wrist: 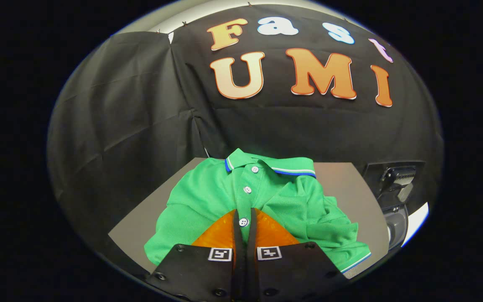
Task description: Put the clothes into the washing machine and then close the washing machine lid.
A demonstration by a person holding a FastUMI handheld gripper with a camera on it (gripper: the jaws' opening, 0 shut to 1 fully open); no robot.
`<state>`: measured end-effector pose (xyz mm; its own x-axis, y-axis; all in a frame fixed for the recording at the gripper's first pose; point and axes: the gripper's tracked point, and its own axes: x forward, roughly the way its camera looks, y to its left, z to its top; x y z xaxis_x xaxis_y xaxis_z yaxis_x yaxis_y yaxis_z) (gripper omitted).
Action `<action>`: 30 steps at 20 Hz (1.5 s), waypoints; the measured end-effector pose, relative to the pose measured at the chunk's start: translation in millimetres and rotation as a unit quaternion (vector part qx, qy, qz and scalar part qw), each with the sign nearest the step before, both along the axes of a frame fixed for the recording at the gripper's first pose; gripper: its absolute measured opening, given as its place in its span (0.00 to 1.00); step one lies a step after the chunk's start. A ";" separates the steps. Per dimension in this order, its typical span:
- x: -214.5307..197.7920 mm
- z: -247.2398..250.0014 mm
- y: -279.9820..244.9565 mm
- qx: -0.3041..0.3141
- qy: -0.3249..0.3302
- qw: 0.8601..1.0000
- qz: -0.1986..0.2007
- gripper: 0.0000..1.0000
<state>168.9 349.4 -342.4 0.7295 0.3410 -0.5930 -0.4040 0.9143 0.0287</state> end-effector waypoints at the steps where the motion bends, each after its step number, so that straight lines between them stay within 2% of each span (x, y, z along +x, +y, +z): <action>1: -0.7 6.2 1.4 0.005 -0.012 1.000 0.001 0.08; 8: 5.9 53.4 3.1 0.080 -0.051 0.995 -0.004 0.08; 15: 3.9 108.5 -20.4 0.091 -0.143 0.986 0.011 0.08; 25: 5.9 196.2 -56.6 0.116 -0.199 0.972 0.040 0.08; 30: 14.4 229.5 -94.2 0.129 -0.207 0.969 0.051 0.08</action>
<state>183.3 255.1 -112.8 0.8412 0.5215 -0.1428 -0.5176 0.8530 0.0665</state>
